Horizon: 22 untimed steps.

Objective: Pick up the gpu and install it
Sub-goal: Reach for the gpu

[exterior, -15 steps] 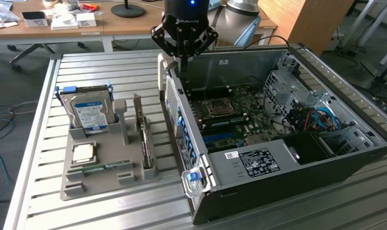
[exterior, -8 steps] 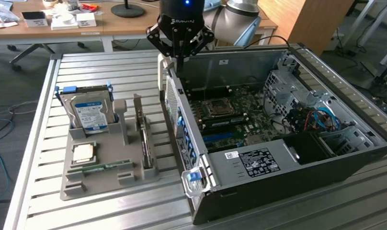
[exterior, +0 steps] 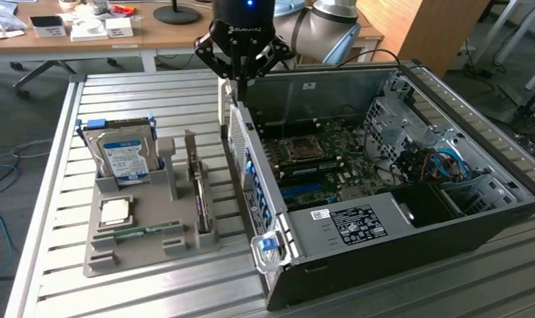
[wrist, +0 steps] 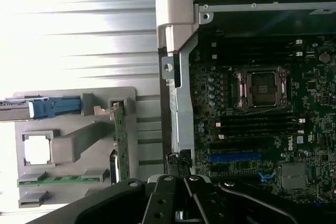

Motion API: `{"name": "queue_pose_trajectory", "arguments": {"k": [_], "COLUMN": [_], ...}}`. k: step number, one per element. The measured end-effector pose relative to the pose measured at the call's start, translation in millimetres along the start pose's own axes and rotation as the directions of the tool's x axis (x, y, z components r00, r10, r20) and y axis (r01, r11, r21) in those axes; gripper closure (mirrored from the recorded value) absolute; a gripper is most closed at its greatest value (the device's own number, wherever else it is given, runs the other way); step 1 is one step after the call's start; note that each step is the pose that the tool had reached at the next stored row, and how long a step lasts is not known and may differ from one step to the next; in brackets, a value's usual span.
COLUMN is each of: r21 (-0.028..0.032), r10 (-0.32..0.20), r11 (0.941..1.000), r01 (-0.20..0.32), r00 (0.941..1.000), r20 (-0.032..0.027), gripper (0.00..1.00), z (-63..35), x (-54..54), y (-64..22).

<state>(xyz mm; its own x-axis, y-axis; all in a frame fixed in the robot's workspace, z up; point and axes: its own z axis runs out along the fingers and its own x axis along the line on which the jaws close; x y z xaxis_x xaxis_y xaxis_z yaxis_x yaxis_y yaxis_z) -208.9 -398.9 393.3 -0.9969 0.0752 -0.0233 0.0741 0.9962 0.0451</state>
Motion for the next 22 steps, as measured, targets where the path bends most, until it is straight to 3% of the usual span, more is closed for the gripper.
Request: {"name": "queue_pose_trajectory", "arguments": {"k": [22], "r21": [0.0000], "r10": [0.000], "r11": [1.0000], "r01": [0.000], "r00": [1.0000], "r20": [0.0000], "gripper": [0.89], "z": [-0.6], "x": [23.8], "y": [-1.7]}}
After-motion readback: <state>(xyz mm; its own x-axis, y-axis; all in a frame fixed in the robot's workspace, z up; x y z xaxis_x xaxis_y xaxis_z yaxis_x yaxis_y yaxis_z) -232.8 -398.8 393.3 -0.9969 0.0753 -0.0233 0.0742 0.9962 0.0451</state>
